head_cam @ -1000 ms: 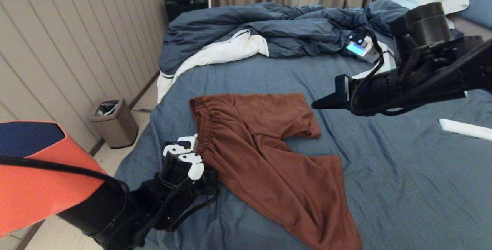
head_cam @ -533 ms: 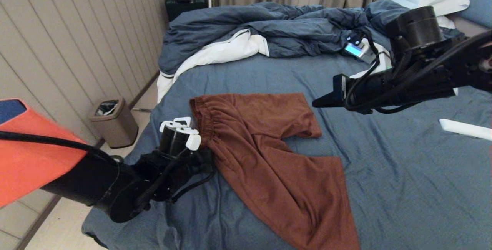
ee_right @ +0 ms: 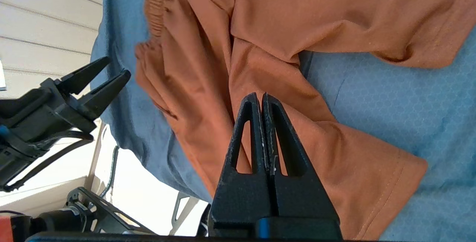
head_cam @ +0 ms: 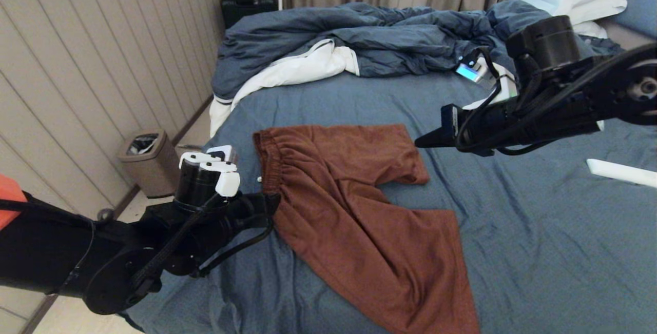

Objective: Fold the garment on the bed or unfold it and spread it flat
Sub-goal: Unford the brown shorts

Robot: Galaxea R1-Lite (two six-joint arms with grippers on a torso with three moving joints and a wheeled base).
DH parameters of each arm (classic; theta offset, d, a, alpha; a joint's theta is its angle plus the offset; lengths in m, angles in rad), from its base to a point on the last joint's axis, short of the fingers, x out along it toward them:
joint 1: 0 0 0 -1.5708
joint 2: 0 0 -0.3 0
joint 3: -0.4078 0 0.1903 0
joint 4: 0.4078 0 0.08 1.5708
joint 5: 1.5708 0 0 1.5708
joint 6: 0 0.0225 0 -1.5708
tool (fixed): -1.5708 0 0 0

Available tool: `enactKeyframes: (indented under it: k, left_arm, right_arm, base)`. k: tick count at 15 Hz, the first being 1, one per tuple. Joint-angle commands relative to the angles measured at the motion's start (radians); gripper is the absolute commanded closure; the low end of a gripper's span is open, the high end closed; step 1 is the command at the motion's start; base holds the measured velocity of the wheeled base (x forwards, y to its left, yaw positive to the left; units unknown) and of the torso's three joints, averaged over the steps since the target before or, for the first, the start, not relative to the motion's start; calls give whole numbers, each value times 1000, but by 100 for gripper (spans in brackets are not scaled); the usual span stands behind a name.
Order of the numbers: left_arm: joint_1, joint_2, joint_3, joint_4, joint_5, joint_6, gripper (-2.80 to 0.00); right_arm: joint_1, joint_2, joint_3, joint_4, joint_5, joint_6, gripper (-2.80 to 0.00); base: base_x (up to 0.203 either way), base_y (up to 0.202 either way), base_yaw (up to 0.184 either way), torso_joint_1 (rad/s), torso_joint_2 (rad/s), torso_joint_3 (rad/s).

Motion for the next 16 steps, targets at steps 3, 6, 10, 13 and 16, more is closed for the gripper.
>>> enactKeyframes:
  k: [3,6,10,13,16]
  left_arm:
    - [-5,-51,30,12,-66,-16,-280]
    - [26,23,0,18,-150,-93,-280]
    - [97,126,-70,19,-204,-118,-280]
    - [98,182,-78,7,-199,-115,-280]
    - [97,194,-80,6,-199,-117,-280]
  right_arm:
    - [0,6,1,2,2,2,0]
    - [0,15,1,1,4,3,0]
    - [-14,39,-7,-5,6,3,0]
    - [-15,48,-15,-1,8,3,0]
    - [-15,50,-16,-1,8,5,0]
  base:
    - [0,0,0,0,0,0]
    - [0,0,0,0,0,0]
    - [0,0,0,0,0,0]
    - [0,0,0,0,0,0]
    - [0,0,0,0,0,0]
